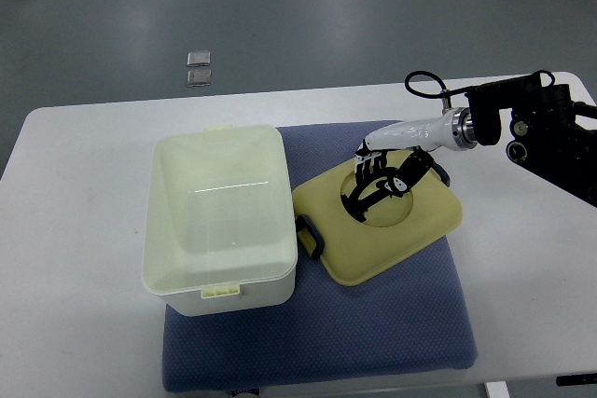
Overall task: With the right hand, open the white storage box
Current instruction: 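Open the right hand, release the handle and withdraw upward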
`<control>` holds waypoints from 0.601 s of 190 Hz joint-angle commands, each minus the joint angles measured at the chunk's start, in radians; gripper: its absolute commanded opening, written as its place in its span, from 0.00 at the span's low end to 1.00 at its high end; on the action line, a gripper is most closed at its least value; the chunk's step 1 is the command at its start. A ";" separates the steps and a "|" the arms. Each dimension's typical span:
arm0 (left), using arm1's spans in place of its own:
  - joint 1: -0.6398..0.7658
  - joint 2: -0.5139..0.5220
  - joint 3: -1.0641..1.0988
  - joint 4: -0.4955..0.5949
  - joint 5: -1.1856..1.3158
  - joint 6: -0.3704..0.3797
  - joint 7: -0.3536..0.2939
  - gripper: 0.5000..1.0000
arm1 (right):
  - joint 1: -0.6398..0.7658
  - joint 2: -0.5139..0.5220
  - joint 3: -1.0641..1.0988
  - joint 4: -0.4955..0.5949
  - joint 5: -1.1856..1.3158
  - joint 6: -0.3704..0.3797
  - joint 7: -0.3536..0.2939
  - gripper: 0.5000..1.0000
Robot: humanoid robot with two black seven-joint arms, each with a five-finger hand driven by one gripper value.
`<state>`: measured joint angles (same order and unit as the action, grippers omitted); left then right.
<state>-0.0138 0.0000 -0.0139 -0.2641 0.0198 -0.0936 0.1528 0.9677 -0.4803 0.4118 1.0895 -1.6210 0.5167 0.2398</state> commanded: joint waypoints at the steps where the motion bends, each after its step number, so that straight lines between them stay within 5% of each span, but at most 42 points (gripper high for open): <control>1: 0.000 0.000 0.000 -0.003 0.000 0.000 0.001 1.00 | -0.003 -0.007 0.007 -0.010 0.001 -0.001 0.000 0.91; 91: 0.000 0.000 0.002 -0.011 0.002 0.000 0.001 1.00 | 0.009 -0.055 0.093 -0.119 0.463 0.060 -0.027 0.91; 114: 0.000 0.000 0.000 -0.009 0.000 0.000 0.001 1.00 | -0.003 0.000 0.200 -0.264 0.879 0.002 -0.042 0.91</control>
<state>-0.0139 0.0000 -0.0130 -0.2746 0.0212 -0.0933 0.1533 0.9755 -0.5194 0.5488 0.9102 -0.9912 0.5550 0.2039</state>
